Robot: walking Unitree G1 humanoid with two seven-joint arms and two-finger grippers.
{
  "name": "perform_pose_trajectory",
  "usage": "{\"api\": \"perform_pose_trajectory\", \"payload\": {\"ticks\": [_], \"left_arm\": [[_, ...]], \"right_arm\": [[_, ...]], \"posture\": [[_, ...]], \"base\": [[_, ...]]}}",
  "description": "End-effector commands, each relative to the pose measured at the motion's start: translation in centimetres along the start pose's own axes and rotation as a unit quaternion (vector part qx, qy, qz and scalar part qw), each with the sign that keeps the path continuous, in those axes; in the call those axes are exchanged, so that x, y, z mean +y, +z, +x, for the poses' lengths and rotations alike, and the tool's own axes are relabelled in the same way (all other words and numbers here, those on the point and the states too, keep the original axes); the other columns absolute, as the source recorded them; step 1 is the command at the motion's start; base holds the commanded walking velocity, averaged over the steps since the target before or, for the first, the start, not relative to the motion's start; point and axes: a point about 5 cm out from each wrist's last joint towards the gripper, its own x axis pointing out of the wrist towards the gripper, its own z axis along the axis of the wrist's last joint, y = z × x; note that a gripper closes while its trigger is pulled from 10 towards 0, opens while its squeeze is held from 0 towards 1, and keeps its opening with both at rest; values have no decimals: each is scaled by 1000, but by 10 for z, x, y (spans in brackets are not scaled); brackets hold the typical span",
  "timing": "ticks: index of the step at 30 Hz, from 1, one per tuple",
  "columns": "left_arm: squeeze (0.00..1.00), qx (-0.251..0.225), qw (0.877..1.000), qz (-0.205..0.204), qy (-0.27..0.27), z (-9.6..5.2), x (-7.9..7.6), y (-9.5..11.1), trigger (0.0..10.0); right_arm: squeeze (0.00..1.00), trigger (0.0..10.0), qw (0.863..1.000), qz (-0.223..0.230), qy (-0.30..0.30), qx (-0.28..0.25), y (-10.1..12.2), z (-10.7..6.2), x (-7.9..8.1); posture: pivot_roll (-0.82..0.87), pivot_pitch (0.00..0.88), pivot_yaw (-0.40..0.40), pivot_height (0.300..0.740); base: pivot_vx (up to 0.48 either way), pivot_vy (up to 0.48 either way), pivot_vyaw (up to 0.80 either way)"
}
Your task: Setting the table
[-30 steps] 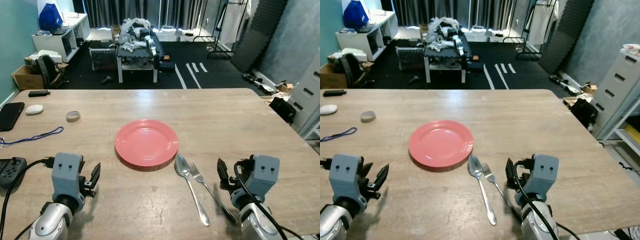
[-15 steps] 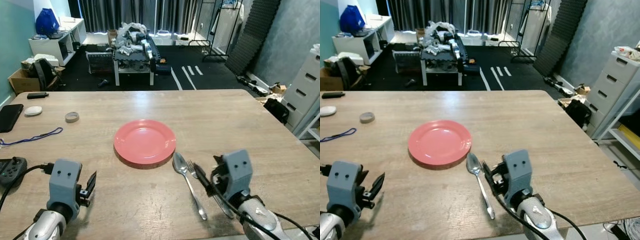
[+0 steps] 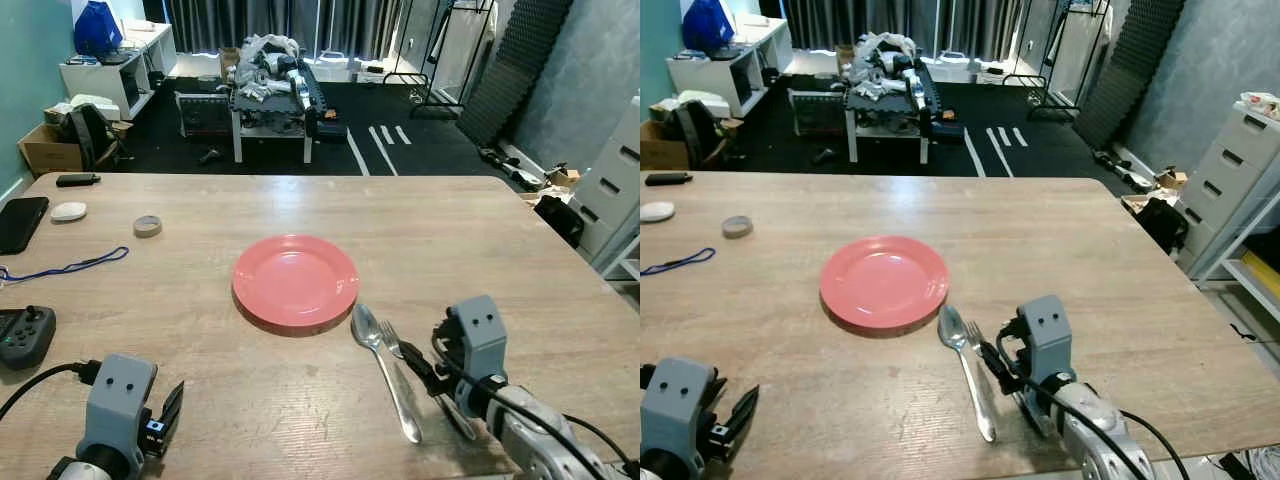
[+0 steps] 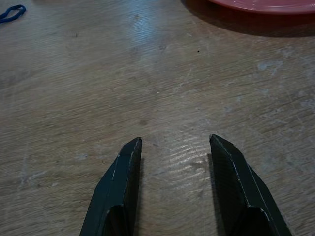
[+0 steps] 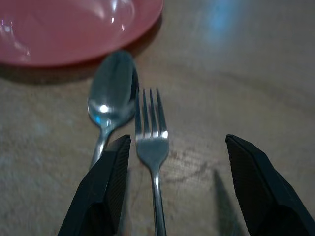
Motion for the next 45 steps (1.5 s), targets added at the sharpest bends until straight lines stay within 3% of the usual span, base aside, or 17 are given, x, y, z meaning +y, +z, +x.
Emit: {"api": "perform_pose_trajectory", "payload": {"ticks": [1, 5, 10, 27, 28, 30, 31, 45], "left_arm": [[0, 9, 1000, 2, -3, -4, -1, -3, 10000], [0, 10, 1000, 2, -4, -6, -2, -4, 10000], [0, 10, 1000, 3, -5, -5, -2, -3, 10000], [0, 8, 1000, 5, -7, -3, -1, 0, 10000], [0, 7, 1000, 5, -7, -3, -1, 0, 10000], [0, 7, 1000, 5, -7, -3, -1, 0, 10000], [0, 7, 1000, 6, -7, -3, -1, 1, 10000], [0, 6, 1000, 4, -4, -3, -1, 2, 10000]], "right_arm": [[0, 10000, 1000, 9, -1, 20, -8, -3, -5], [0, 10000, 1000, -8, 25, -10, -4, -11, -7], [0, 10000, 999, -39, 22, -5, -12, -17, -10], [0, 10000, 999, -28, 39, 20, -43, -18, 11], [0, 8824, 999, -30, 34, 25, -46, -17, 11], [0, 1333, 999, -27, 25, 31, -51, -16, 10], [0, 0, 999, -26, 21, 32, -52, -16, 10], [0, 0, 999, -22, 14, 34, -58, -16, 7]], "posture": [[72, 163, 22, 740], [70, 167, 23, 740], [66, 172, 31, 740], [77, 180, 41, 740], [76, 181, 42, 740], [79, 182, 43, 740], [81, 183, 43, 740], [81, 187, 42, 740]], "base": [[0, 0, 0], [0, 0, 0], [0, 0, 0], [0, 0, 0], [0, 0, 0], [0, 0, 0], [0, 0, 0], [0, 0, 0]]}}
